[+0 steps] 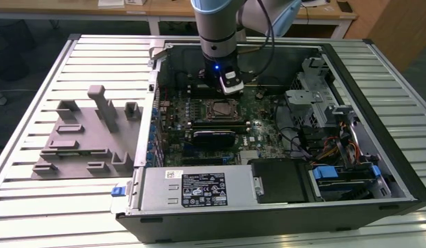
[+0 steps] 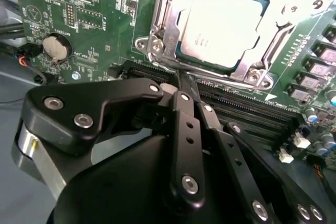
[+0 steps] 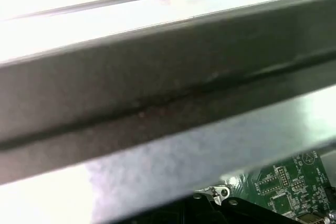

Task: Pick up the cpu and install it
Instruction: 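Install the first cpu locking lever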

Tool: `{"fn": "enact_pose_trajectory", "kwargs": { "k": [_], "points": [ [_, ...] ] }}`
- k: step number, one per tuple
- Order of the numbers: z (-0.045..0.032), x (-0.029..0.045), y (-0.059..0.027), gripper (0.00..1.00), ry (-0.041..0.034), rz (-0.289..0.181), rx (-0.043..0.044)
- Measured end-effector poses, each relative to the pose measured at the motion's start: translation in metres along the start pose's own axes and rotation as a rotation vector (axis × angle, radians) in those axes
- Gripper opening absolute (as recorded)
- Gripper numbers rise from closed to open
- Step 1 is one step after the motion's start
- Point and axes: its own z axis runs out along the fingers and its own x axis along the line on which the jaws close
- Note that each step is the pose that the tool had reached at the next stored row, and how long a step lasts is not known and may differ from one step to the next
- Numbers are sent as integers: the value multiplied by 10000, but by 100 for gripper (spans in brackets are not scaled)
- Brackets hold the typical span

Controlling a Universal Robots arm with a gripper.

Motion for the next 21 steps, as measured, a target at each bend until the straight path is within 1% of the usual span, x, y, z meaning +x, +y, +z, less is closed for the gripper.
{"fn": "enact_pose_trajectory", "kwargs": {
  "k": [8,11,12,13,14,15,17,19,20,21],
  "points": [
    [-111,-14,21,11,-5,12,2],
    [-137,-17,27,11,-14,45,7],
    [-143,-18,28,11,-22,57,19],
    [-148,-18,30,11,-34,67,50],
    [-154,-19,31,11,-55,73,110],
    [-160,-20,31,11,-83,78,196],
    [-168,-21,33,11,-150,84,396],
    [-173,-22,34,11,-228,90,633],
    [-174,-22,34,11,-278,88,780],
    [-173,-22,34,11,-335,75,956]
  ]
}}
